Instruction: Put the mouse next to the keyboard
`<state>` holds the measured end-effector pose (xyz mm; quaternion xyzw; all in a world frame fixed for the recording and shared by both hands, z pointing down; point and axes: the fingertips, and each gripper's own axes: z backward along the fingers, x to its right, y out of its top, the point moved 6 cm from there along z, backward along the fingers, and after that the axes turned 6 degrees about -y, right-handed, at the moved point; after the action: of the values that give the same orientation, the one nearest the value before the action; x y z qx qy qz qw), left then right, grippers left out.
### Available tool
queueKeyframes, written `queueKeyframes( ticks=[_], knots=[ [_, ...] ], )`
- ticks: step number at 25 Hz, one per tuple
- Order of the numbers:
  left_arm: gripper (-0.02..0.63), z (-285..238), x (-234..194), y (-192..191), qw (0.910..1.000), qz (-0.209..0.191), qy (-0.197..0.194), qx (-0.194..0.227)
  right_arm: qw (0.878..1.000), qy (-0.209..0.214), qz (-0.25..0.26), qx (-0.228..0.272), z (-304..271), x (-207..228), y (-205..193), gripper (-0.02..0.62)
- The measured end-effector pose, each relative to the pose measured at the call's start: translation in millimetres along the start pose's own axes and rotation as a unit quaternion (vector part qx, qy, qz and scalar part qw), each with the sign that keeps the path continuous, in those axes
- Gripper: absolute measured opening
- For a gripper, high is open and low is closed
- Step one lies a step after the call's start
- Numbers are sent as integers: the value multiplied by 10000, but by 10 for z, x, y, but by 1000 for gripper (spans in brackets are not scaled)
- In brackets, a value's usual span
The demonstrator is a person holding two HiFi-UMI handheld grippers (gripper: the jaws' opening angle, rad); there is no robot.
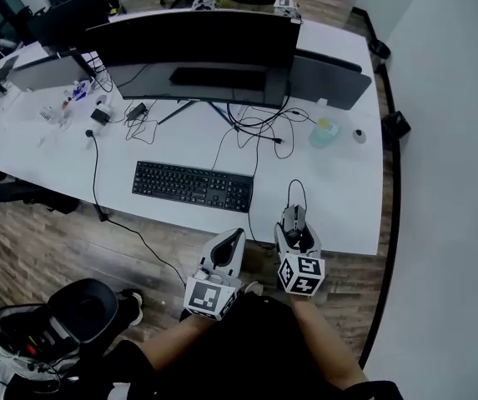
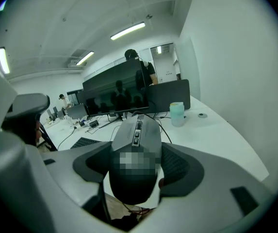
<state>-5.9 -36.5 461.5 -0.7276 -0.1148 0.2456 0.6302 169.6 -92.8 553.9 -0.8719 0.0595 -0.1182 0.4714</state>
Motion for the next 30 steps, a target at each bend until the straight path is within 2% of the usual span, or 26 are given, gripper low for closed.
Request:
queueKeyframes(
  ticks=[5, 8, 13, 20, 30],
  knots=[
    [3, -359, -375, 10, 9999, 8, -151, -60, 9975, -270, 542, -361, -666, -69, -118, 312],
    [3, -519, -534, 28, 9994, 64, -331, 98, 9945, -388, 616, -747, -1004, -107, -269, 312],
    [3, -688, -882, -61, 9984, 290, -430, -211, 9868, -552, 677, -1366, -1452, -96, -500, 313],
    [3, -940, -1168, -42, 9975, 411, -514, -252, 9798, -741, 638, -1746, -1792, -36, -612, 313],
    [3, -1223, -1327, -8, 9958, 578, -604, -372, 9731, -893, 500, -2062, -2003, 8, -662, 313]
  ],
)
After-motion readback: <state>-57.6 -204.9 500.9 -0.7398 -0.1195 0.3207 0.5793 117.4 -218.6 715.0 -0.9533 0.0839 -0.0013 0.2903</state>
